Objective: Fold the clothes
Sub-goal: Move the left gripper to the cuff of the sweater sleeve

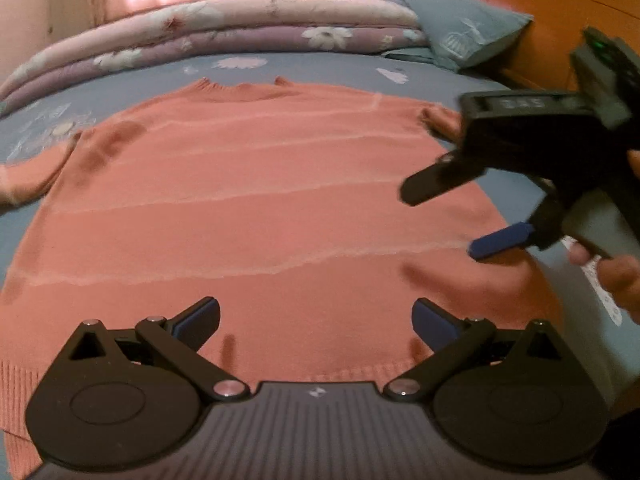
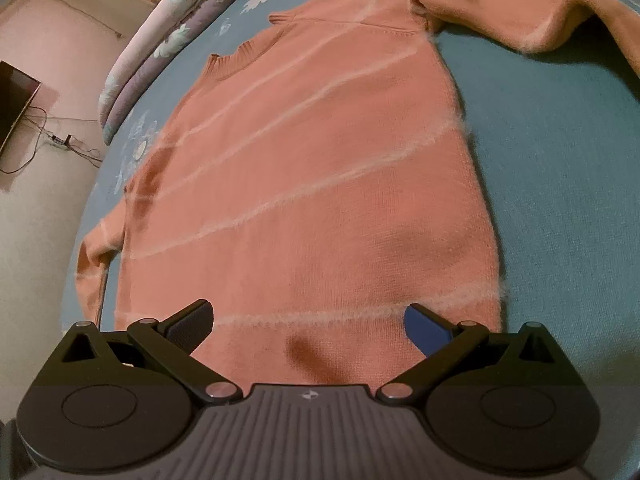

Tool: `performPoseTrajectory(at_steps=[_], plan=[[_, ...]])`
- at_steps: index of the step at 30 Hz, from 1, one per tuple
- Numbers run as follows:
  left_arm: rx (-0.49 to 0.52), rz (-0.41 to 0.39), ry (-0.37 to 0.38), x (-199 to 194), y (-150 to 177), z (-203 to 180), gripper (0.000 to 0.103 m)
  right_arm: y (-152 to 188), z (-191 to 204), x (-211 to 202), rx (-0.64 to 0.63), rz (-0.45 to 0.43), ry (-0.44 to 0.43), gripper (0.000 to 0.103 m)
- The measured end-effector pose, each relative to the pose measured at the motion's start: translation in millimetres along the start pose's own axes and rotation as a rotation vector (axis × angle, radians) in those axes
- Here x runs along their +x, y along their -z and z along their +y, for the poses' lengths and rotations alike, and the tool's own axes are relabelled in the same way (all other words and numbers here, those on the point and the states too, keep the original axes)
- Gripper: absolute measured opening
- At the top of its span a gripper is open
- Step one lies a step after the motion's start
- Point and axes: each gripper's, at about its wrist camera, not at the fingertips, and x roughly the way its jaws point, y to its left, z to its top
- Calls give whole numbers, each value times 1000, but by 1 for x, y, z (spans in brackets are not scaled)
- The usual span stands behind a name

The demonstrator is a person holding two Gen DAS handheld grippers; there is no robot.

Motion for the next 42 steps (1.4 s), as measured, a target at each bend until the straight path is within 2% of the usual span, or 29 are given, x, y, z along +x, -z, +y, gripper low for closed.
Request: performPoseTrajectory(at_steps=[3, 6, 11, 15, 25, 28, 33, 36, 39, 42], plan=[[-34, 52, 21, 10, 13, 4, 101, 2, 3, 0, -16, -9, 10, 103], [23, -2, -18, 4, 26, -9, 102, 6, 6, 0, -46, -20, 24, 103], [43, 7, -5, -2, 32, -15, 102, 14, 17, 3, -139, -41, 75, 103], [2, 2, -33, -6, 26, 5, 102, 22, 28, 7, -230, -48, 130, 103], [-103, -10, -106, -13, 11, 54, 102, 26, 38, 13, -302, -53, 194, 103], [-161, 39, -133, -4, 17, 69, 102, 27, 39, 13, -314, -53, 200, 103], [-122, 37, -141, -6, 25, 63, 102, 27, 40, 12, -329, -41, 204, 103], [-150, 31, -89, -15, 21, 70, 102, 22, 40, 5, -298, -39, 161, 103], [-178, -15, -65, -31, 8, 85, 102, 16, 40, -7, -244, -75, 40, 103], [-115, -87, -146, -52, -10, 107, 102, 11, 45, -12, -224, -121, -27, 103]])
